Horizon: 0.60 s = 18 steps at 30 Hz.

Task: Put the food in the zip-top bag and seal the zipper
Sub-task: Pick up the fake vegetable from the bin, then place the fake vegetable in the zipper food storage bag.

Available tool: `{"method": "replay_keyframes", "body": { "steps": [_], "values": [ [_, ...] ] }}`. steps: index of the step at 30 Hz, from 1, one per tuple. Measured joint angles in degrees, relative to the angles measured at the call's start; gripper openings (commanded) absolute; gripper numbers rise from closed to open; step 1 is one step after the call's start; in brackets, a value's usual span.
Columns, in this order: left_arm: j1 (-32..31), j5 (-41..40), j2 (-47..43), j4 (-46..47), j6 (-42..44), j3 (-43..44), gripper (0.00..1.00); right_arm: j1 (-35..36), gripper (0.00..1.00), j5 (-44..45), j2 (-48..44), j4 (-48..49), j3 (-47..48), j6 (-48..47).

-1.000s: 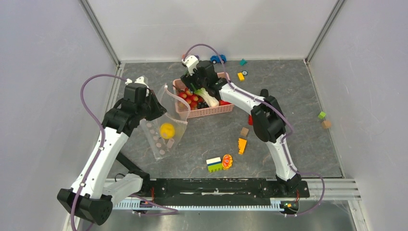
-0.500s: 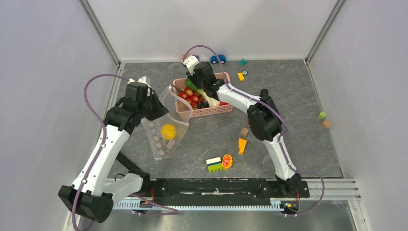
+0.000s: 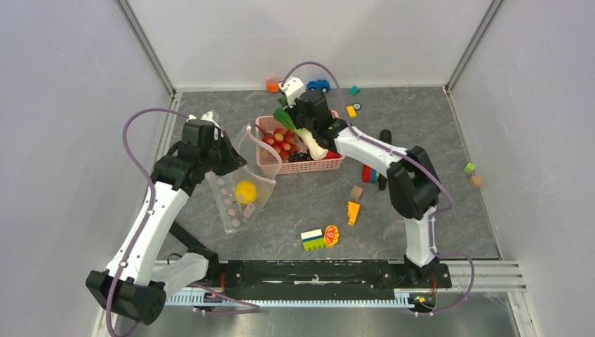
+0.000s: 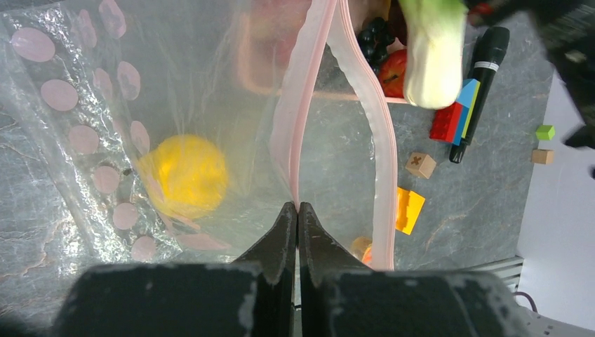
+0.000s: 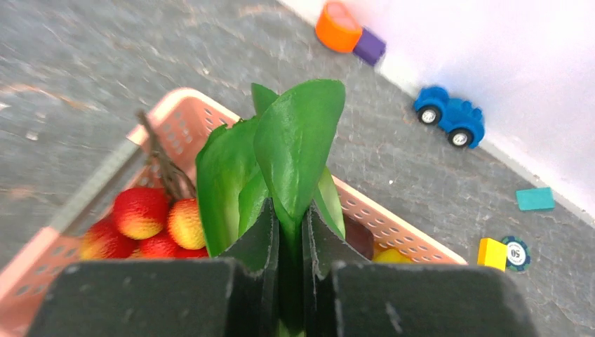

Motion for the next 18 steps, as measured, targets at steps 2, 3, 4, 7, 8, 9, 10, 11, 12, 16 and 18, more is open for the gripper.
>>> {"method": "replay_keyframes", "body": {
  "steps": [2,3,4,7,8,9,10,11,12,16,18],
  "values": [
    [0.17,0.9,0.04,0.04,0.0,0.0,0.02,-0.04,0.0,-1.33,-5.62,2.8,-5.03,1.03],
    [0.33,1.7,0.15,0.07,0.0,0.0,0.02,-0.04,0.0,-1.95,-8.61,4.72,-7.67,1.68],
    [0.35,2.05,0.26,0.09,0.0,0.0,0.02,-0.04,0.0,-3.1,-11.39,6.49,-9.94,2.27],
    [0.44,3.56,0.72,0.17,0.0,0.0,0.02,-0.04,0.0,-7.04,-19.08,13.66,-16.39,4.74],
    [0.44,3.93,0.87,0.24,0.0,0.0,0.02,-0.04,0.0,-7.78,-20.28,15.08,-17.42,5.46],
    [0.44,4.57,1.05,0.31,0.0,0.0,0.02,-0.04,0.0,-9.09,-22.12,17.92,-19.21,6.73],
    [0.5,5.16,1.25,0.42,0.0,0.0,0.02,-0.04,0.0,-10.25,-23.71,20.61,-21.03,8.02],
    [0.55,5.6,1.42,0.5,0.0,-0.04,0.02,-0.02,0.0,-11.21,-25.27,23.15,-22.97,9.38],
    [0.61,6.16,1.55,0.5,0.0,-0.04,0.02,-0.04,0.0,-12.13,-26.8,25.9,-25.2,10.95],
    [0.7,7.1,1.68,0.55,0.0,-0.13,0.02,-0.02,0.0,-14.25,-31.82,35.47,-33.77,16.72],
    [0.7,7.96,1.81,0.76,0.0,-0.15,0.02,-0.02,0.0,-14.82,-33.88,39.98,-37.62,19.76]
  ]
}}
